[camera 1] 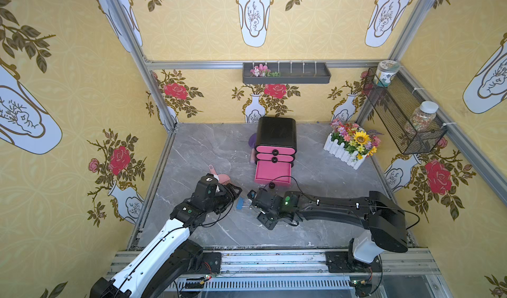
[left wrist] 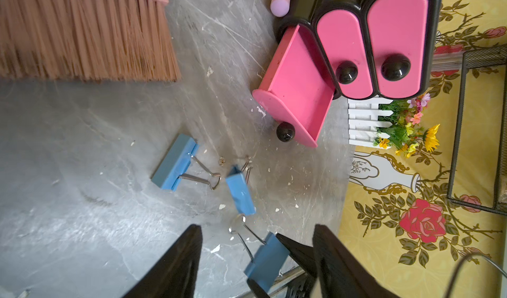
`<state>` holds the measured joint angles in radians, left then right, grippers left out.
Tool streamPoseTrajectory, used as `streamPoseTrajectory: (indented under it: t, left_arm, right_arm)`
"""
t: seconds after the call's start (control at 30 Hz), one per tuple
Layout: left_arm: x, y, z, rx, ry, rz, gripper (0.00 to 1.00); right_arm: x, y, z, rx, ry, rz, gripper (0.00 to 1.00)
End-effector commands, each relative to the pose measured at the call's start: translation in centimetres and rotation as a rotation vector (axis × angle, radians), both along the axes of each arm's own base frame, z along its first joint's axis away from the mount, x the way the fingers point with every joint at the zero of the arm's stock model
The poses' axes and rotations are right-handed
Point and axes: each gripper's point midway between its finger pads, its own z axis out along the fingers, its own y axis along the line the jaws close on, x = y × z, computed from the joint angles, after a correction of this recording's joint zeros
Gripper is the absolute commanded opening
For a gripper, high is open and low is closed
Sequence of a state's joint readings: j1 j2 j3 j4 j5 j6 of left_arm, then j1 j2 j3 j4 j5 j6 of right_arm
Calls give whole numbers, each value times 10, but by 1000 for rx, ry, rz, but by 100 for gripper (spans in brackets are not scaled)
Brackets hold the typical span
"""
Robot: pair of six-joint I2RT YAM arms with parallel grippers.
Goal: Put the binder clips in the drawer according to color
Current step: Pick up the binder clip at the center of the board, then place the binder clip in the drawer.
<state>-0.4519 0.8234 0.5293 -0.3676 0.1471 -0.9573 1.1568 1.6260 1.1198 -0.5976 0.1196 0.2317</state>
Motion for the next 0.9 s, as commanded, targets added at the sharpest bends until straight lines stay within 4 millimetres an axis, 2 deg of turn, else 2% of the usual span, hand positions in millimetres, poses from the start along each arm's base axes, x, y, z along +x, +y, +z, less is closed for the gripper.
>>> streamPoseTrajectory:
  t: [0.0,0.07,0.17,0.27,0.33,0.5,0.6,0.77,0.87]
  left_arm:
    - [14,-4,12,-33,-52,-26,70]
    - [18,-4,12,-41,-53,-28,70]
    - [20,-1,10,-44,-48,-28,70]
    - [19,0,8,-37,-46,-30,70]
    - [18,1,6,-38,-45,-26,70]
    - [14,1,1,-60,-36,-17,69]
    - [12,1,0,-74,-32,-14,70]
    - [10,1,-2,-78,-25,-13,70]
    - [7,2,-4,-83,-20,-11,70]
  right_arm:
    - [8,-15,15,-16,-18,-29,51]
    - [9,-16,21,-3,-8,-24,51]
    - [8,-20,18,-28,3,-23,50]
    - [18,-27,20,-24,-14,-71,50]
    - [33,-30,25,0,-30,-119,50]
    - [91,-42,40,28,-85,-240,51]
    - [118,-41,40,18,-92,-253,52]
    - [156,-37,33,-12,-101,-263,52]
    - [168,-33,31,-25,-119,-268,51]
